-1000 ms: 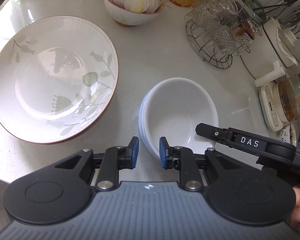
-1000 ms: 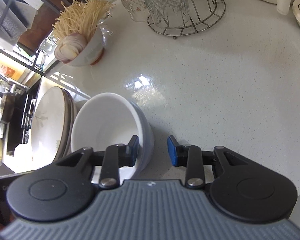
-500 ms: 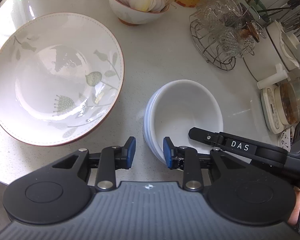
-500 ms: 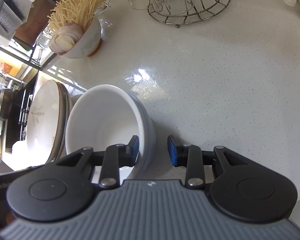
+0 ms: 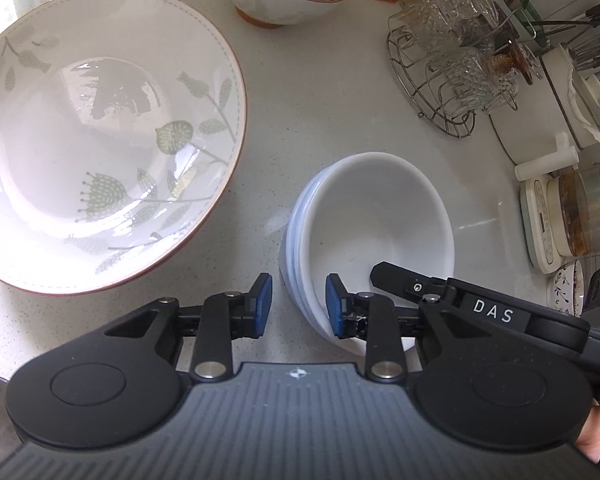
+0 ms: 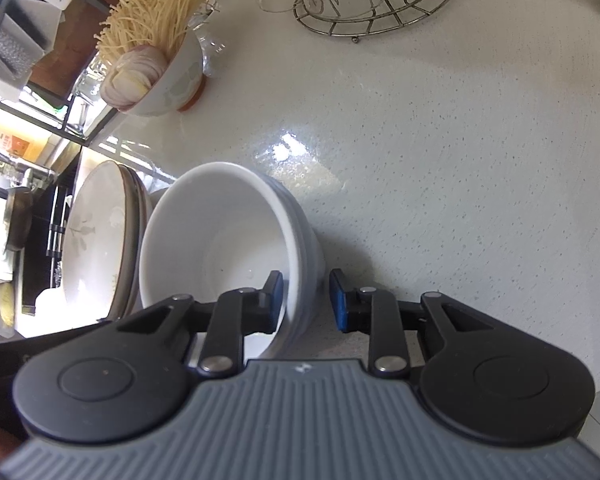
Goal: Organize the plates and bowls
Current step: 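Lift the bowl stack with both grippers and carry it over the floral plate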
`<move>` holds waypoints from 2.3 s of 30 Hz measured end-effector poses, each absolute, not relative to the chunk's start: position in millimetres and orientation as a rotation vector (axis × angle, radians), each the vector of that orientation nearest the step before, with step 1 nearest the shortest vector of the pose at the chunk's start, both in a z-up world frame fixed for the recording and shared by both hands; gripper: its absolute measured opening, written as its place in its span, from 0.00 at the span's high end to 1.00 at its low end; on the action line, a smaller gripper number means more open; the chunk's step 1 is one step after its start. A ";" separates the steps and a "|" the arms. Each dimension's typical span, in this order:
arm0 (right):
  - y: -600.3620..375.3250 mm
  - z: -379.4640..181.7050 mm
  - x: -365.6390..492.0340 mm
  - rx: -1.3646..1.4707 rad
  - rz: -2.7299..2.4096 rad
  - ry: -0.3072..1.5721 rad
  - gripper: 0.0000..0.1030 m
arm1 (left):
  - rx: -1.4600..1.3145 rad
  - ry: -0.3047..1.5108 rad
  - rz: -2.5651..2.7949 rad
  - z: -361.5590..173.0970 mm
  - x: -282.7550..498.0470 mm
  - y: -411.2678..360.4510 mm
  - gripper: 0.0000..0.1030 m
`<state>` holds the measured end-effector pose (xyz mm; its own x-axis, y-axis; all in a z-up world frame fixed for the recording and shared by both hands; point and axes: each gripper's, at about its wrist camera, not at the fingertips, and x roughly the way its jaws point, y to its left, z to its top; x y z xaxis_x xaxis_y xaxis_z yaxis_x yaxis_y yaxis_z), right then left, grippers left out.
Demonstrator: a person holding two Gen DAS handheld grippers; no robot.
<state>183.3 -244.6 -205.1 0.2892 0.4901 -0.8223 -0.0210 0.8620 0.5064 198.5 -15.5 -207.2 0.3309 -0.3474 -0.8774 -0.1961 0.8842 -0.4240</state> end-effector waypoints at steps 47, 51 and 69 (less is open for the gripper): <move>-238.4 -98.5 183.8 0.483 0.325 1.017 0.76 | -0.476 1.084 -0.282 -108.3 207.6 7.8 0.80; -233.4 -93.7 183.8 0.475 0.337 1.009 0.76 | -0.492 1.069 -0.277 -104.4 207.2 14.0 0.80; -182.5 -83.2 188.0 0.441 0.415 0.993 0.76 | -0.526 1.008 -0.219 -96.6 189.2 66.8 0.80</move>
<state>188.0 -182.5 -83.2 0.4835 0.5232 -0.7017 -0.1326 0.8362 0.5321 189.2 66.8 -96.6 0.5249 -0.4099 -0.7459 -0.0633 0.8552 -0.5145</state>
